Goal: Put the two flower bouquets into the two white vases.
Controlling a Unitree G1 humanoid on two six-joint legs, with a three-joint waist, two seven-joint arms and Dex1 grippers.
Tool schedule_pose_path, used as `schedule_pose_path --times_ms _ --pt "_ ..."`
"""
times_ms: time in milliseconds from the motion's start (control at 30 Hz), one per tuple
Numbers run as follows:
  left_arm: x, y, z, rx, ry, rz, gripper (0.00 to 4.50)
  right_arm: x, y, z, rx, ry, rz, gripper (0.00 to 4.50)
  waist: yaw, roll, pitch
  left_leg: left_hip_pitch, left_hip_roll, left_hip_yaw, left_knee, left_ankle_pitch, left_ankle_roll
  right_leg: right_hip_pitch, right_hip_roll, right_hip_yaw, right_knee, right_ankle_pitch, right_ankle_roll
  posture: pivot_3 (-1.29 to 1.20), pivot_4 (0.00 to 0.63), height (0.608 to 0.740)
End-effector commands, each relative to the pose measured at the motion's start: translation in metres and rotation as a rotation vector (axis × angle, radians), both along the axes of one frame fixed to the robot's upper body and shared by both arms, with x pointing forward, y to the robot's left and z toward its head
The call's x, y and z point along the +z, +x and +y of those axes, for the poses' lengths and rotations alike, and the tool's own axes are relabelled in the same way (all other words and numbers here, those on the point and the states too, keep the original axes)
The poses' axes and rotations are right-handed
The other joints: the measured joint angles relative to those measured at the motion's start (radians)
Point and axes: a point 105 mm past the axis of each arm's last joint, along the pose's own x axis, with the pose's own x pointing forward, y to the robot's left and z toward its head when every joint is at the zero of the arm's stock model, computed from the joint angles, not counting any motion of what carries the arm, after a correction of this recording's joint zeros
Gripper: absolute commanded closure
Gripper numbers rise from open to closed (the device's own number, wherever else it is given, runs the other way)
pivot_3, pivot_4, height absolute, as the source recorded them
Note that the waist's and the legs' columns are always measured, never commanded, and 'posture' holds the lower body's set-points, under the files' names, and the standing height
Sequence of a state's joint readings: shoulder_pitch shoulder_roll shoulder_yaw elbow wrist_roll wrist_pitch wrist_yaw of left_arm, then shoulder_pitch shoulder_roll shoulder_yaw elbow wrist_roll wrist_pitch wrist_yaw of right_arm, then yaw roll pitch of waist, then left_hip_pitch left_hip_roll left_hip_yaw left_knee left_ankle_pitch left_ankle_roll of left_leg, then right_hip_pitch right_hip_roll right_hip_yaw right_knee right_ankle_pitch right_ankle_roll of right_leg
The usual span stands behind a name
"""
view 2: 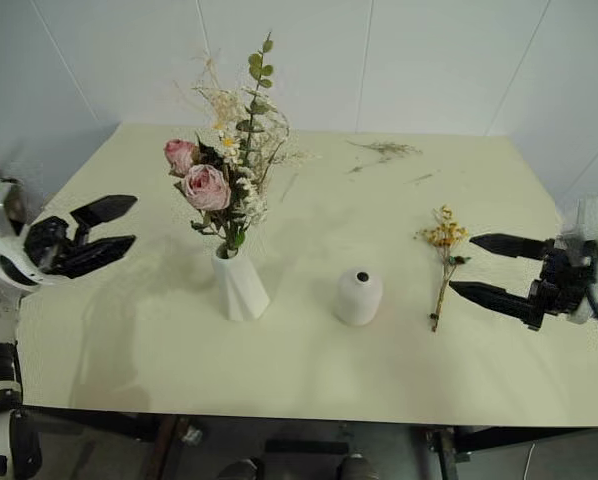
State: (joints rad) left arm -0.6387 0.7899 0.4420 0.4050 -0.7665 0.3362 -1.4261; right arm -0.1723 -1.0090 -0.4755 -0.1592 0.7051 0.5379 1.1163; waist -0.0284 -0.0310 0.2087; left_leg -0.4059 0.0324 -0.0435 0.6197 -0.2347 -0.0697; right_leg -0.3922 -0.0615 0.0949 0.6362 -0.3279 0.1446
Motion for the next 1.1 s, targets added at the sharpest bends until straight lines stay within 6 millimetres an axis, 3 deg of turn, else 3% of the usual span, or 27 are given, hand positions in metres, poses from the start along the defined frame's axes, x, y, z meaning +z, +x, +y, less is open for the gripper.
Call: schedule_pose_path --times_ms 33,300,567,700,867,1100 --pt "0.02 -0.015 0.005 -0.021 -0.02 -0.098 0.06 -0.004 0.01 0.001 -0.071 -0.01 -0.031 0.0 0.0 0.001 0.0 0.0 0.0 0.0 0.0 0.0 0.0 0.0 0.0 0.0 0.0 0.0 0.0 0.0 0.15 0.74" --pt "0.042 -0.042 -0.004 -0.134 0.027 -0.156 0.06 -0.025 0.049 -0.012 -0.339 -0.027 -0.001 0.0 -0.006 0.001 0.0 0.0 0.0 0.0 0.0 0.0 0.0 -0.001 0.0 0.0 0.001 0.0 -0.001 0.0 0.15 0.74" --pt "0.04 -0.062 -0.047 -0.242 0.216 -0.121 0.06 -0.041 0.084 -0.023 -0.528 -0.087 0.065 0.0 -0.006 0.001 0.001 0.0 0.0 0.0 -0.001 0.0 0.0 -0.001 0.0 0.0 0.001 0.0 -0.001 0.0 0.15 0.74" --pt "0.031 -0.064 -0.055 -0.216 0.287 -0.078 0.06 -0.044 0.092 -0.025 -0.584 -0.091 0.105 0.0 -0.008 0.002 0.001 0.0 0.0 0.0 -0.004 0.0 0.0 -0.002 0.0 0.001 0.001 -0.001 -0.002 0.0 0.15 0.74" --pt "0.047 -0.07 -0.06 -0.187 0.246 -0.074 0.06 -0.05 0.103 -0.025 -0.657 -0.103 0.17 0.0 -0.014 0.002 0.001 0.0 0.0 0.0 -0.004 0.0 0.0 -0.003 0.0 0.001 0.001 -0.001 -0.002 0.0 0.15 0.74" --pt "0.041 -0.069 -0.065 -0.133 0.227 0.01 0.06 -0.051 0.11 -0.02 -0.686 -0.094 0.187 0.0 -0.025 0.002 0.001 0.0 0.0 0.0 -0.005 0.0 0.0 -0.003 0.0 0.001 0.001 -0.001 -0.002 0.0 0.15 0.74"
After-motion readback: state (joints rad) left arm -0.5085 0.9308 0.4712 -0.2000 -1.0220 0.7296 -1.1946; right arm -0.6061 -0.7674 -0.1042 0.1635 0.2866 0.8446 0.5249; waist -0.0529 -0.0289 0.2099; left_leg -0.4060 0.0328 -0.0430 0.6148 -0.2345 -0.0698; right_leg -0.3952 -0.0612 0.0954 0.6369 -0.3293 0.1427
